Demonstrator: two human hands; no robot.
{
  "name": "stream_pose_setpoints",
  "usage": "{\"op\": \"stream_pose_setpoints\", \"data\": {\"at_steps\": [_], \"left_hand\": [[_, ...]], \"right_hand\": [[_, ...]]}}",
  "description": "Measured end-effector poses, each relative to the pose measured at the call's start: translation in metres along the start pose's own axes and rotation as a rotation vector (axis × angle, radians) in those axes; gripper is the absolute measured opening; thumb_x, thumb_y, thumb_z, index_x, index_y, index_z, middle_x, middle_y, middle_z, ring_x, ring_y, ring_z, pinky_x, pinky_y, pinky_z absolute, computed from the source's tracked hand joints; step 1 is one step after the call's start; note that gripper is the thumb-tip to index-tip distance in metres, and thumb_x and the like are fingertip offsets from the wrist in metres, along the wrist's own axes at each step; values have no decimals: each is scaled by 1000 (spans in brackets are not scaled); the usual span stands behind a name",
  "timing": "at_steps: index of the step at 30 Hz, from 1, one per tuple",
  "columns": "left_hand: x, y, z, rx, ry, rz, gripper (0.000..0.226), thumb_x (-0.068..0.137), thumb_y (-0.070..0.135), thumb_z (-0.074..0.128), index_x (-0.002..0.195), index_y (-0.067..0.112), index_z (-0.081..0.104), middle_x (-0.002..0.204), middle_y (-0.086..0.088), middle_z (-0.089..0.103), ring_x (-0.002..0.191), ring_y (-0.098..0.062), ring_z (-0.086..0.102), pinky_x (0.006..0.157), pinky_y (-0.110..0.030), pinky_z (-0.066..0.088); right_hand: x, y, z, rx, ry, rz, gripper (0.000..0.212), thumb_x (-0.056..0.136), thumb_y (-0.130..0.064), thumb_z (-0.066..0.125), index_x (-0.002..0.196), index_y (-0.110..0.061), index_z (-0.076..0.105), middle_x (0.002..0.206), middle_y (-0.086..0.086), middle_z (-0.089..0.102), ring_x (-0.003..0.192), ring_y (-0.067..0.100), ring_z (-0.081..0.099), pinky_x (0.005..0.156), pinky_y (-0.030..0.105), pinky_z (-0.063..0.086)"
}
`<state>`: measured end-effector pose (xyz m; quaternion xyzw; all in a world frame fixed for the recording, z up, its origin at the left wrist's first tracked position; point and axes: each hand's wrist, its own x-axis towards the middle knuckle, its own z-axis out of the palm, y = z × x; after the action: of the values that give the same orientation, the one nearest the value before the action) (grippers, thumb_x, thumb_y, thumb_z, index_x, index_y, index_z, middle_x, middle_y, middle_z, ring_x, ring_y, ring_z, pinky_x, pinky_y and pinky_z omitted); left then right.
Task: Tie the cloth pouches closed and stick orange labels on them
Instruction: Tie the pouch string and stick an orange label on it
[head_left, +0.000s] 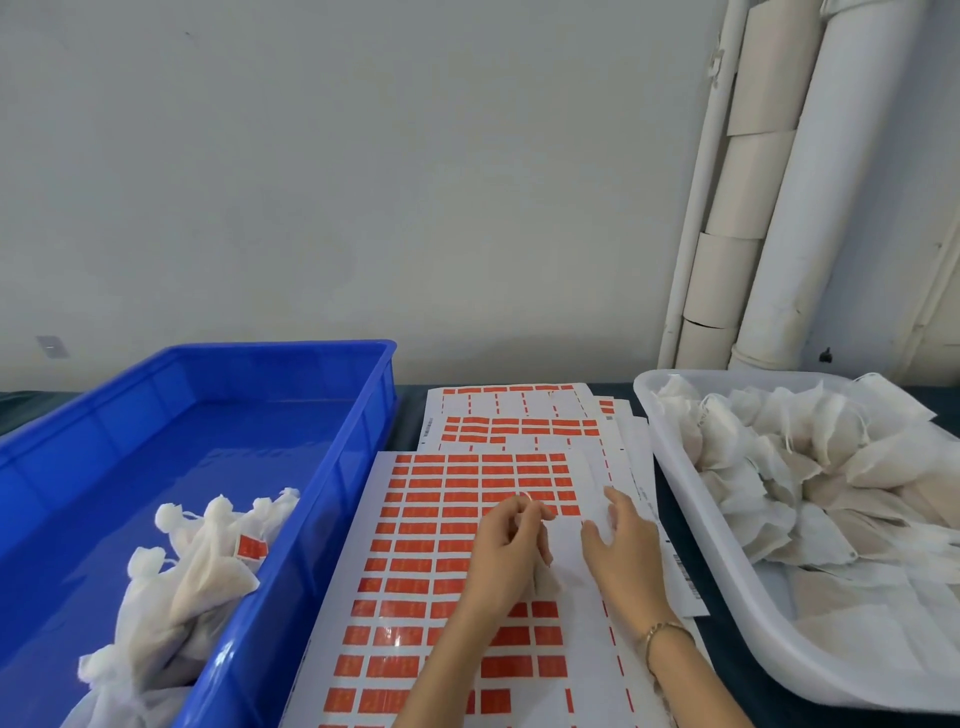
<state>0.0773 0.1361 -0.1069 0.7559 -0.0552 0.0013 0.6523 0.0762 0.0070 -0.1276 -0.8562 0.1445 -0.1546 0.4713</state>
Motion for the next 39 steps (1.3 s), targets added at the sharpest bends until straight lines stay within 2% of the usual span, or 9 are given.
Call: {"op": "stream_pose_setpoints", "data": {"at_steps": [4,7,9,13,16,21,25,30,39], "left_hand": [[16,-3,7,15,77,-46,22,100,28,44,91,22,63,72,2,59,63,-10,55,57,-13,47],[21,-3,11,81,120,-46,12,96,34,52,88,28,60,82,11,61,72,-7,59,55,-7,44],[22,-3,12,109,139,-33,3,92,31,60,89,31,60,92,16,62,82,-4,60,55,-4,44],[28,-6,13,222,140,22,12,90,25,63,85,36,60,116,14,62,78,-7,63,59,-10,52],[31,-7,15,306,139,68,12,89,32,64,86,41,57,118,16,62,74,0,61,56,-4,47],[34,-12,21,268,64,97,20,84,36,69,103,39,65,119,17,62,92,0,59,73,-11,52],[33,-18,16,215,10,124,23,81,40,72,102,44,66,117,22,63,97,-1,62,76,-16,55],[33,-22,10,214,-11,109,30,80,43,71,110,40,68,115,20,64,92,-7,65,68,-14,56],[37,-30,12,290,12,119,27,85,39,67,111,32,70,113,17,68,93,-4,66,81,-21,57]], "right_hand": [[9,-3,2,47,-5,36,44,92,-20,61,133,-22,45,133,5,55,121,22,51,97,37,49],[15,-4,-3,206,40,54,34,87,-16,68,114,-27,50,115,-2,61,94,8,59,70,14,50],[17,-5,-7,316,20,98,37,85,-15,70,111,-29,48,106,-4,61,85,3,58,60,9,45],[19,-1,-13,410,-77,201,31,87,-16,67,113,-26,52,106,-2,64,96,20,65,77,35,56],[18,0,-24,512,-222,229,11,92,-17,62,101,-22,65,95,1,73,83,25,71,64,33,57],[16,5,-31,651,-375,287,17,95,-17,56,105,-14,69,93,12,73,84,34,71,74,42,59],[17,3,-32,712,-428,298,22,95,-20,55,89,-21,76,90,13,73,77,28,71,67,36,56],[18,3,-27,739,-383,349,17,94,-24,57,90,-23,73,97,18,71,95,39,66,90,54,52],[19,1,-24,701,-403,391,19,95,-27,55,105,-15,65,98,14,72,102,38,64,98,57,46]]}}
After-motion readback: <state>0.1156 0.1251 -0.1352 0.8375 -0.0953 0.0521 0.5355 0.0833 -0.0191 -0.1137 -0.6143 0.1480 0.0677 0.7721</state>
